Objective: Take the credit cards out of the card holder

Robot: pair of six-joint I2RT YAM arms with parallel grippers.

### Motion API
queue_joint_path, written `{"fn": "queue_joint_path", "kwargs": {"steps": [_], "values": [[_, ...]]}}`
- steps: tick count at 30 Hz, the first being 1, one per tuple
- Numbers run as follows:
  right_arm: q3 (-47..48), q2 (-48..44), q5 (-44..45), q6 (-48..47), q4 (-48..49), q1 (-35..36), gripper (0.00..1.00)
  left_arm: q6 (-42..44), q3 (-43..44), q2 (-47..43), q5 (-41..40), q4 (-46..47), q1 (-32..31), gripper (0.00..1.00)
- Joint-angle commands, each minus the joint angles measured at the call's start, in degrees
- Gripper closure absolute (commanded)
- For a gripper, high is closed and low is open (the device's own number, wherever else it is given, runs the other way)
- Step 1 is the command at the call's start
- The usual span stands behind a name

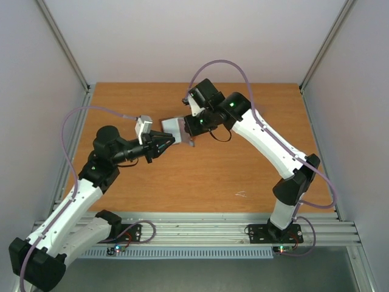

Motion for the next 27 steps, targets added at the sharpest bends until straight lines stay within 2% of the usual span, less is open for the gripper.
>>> {"fn": "queue_joint_path", "kwargs": {"steps": [1,5,12,16,22,27], "values": [[-3.6,-5.2,-15.5,-3.0,11.6,0.9,0.99,-0.1,1.7,0.8,-1.4,1.1,-0.4,0.8],[-9.8,-10.3,-22.8,-4.6,19.5,0.8,0.99,1.0,1.7,-0.1,-3.3,-1.2,-0.4,0.82],[-14.4,-14.8,-30.6,-7.6,25.1,0.8,0.99,0.5,1.4,-1.0,-3.9,-3.5,0.2,0.83],[-15.1,-16.1,-34.2,-10.7,24.5,0.7,0.99,-0.6,1.4,-1.3,-4.3,-3.6,1.1,0.81],[-15.6,-17.9,-40.0,-15.5,22.1,0.6,0.99,-3.2,0.9,-2.0,0.2,0.1,3.2,0.7],[-16.3,-19.9,-40.2,-17.5,21.3,-0.3,0.99,-4.8,1.2,-2.0,3.9,1.1,5.0,0.69]]}}
